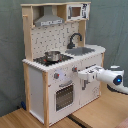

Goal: Play with the kitchen

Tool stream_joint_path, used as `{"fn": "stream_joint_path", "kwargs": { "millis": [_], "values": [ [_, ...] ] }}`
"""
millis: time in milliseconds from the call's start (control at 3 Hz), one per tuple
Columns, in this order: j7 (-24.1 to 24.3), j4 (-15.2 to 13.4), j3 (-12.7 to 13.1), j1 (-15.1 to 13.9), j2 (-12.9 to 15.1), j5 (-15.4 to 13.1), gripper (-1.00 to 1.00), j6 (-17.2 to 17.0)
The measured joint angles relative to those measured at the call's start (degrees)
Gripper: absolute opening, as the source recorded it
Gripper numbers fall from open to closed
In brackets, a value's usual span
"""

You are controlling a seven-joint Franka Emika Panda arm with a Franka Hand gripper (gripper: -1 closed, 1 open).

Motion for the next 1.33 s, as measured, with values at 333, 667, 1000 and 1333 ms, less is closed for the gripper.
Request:
{"fn": "stream_joint_path", "kwargs": {
  "millis": [333, 667, 1000, 1333],
  "values": [
    [0.0, 0.54, 0.0, -3.16, 0.01, 0.03, 1.0, 4.99],
    [-0.7, 4.31, 1.2, -6.69, 0.01, 0.03, 1.0, 7.69],
    [-1.24, 7.39, 1.53, -11.61, 0.0, 0.03, 1.0, 9.3],
    [-0.2, 8.83, 1.99, -12.42, 0.01, 0.43, 1.0, 9.27]
  ]
}}
